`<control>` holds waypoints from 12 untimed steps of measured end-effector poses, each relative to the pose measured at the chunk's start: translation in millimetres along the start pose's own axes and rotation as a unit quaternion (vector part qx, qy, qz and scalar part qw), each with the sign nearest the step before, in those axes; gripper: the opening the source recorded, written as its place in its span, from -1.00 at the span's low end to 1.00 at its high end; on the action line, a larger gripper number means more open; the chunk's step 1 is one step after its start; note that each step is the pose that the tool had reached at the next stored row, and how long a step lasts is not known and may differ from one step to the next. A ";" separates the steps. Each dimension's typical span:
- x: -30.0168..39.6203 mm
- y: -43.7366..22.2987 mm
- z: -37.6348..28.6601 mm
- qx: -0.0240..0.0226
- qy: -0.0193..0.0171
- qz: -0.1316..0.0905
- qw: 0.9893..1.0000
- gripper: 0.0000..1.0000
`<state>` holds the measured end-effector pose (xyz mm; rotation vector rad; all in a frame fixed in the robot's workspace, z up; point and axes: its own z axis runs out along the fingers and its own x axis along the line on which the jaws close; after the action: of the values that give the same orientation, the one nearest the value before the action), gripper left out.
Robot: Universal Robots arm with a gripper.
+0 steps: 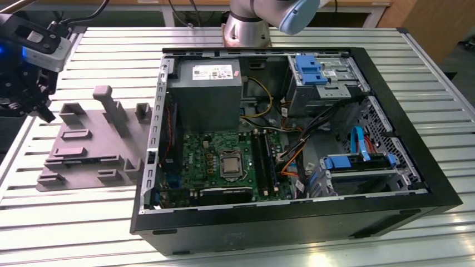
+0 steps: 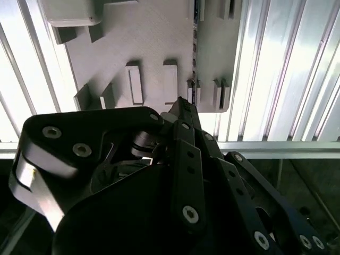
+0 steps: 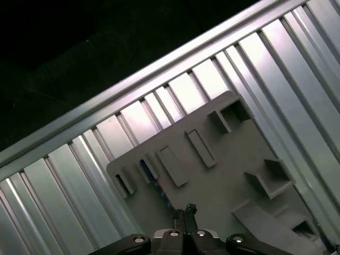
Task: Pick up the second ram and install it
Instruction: 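Pick up the second ram and move it above second insertion slot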
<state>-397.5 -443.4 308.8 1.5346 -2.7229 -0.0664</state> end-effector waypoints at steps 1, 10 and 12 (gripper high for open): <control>0.0 0.0 0.0 0.000 0.000 -0.006 1.000 -0.79; 0.0 0.0 0.2 0.000 0.003 -0.062 0.998 -0.79; 0.0 0.0 0.2 -0.001 0.003 -0.075 0.997 -0.79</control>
<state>-397.5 -443.4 308.6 1.7327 -2.5975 -0.0643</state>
